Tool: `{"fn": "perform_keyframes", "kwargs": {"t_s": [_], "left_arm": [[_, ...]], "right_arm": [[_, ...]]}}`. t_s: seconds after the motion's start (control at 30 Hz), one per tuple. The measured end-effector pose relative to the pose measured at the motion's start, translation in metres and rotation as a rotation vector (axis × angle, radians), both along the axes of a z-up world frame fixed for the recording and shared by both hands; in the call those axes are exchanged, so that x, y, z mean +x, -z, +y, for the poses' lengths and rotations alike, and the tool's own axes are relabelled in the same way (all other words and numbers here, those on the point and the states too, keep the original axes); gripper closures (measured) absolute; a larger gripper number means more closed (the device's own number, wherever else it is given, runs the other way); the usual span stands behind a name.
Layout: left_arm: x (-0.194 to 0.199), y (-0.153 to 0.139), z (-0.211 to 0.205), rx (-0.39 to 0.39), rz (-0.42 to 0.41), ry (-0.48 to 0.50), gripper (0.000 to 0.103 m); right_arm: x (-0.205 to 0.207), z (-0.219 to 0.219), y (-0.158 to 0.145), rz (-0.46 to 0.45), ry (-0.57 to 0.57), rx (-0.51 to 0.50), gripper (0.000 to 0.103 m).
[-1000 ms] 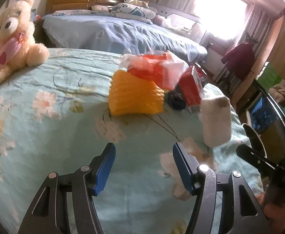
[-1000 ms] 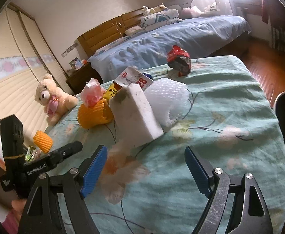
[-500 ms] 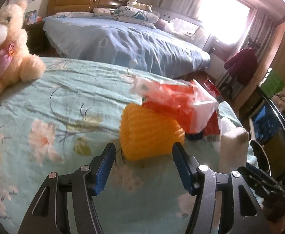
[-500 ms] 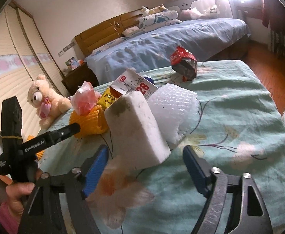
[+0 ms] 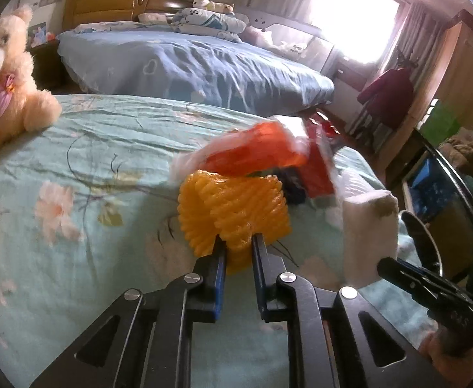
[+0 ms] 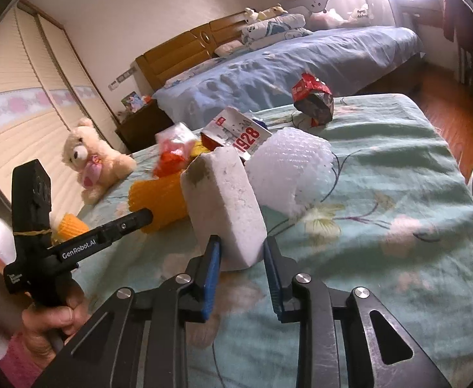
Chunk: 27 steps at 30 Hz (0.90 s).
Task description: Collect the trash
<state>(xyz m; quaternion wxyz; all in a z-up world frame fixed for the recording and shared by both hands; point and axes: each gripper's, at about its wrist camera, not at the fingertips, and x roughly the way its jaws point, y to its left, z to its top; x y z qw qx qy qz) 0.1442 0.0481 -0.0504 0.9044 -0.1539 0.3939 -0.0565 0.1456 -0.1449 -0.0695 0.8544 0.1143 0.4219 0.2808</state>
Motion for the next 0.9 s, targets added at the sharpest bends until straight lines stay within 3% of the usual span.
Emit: {"fn": "perform_keyframes", "kwargs": {"t_s": [0.43, 0.9], "left_arm": [[-0.035, -0.01, -0.042, -0.025, -0.017, 0.091, 0.09], [-0.023, -0.014, -0.108, -0.04, -0.019, 0.228, 0.09]], "right_arm": [[-0.025, -0.054, -0.01, -0.016, 0.071, -0.006, 0.076], [-0.037, -0.133, -0.009, -0.006, 0.233, -0.027, 0.076]]}}
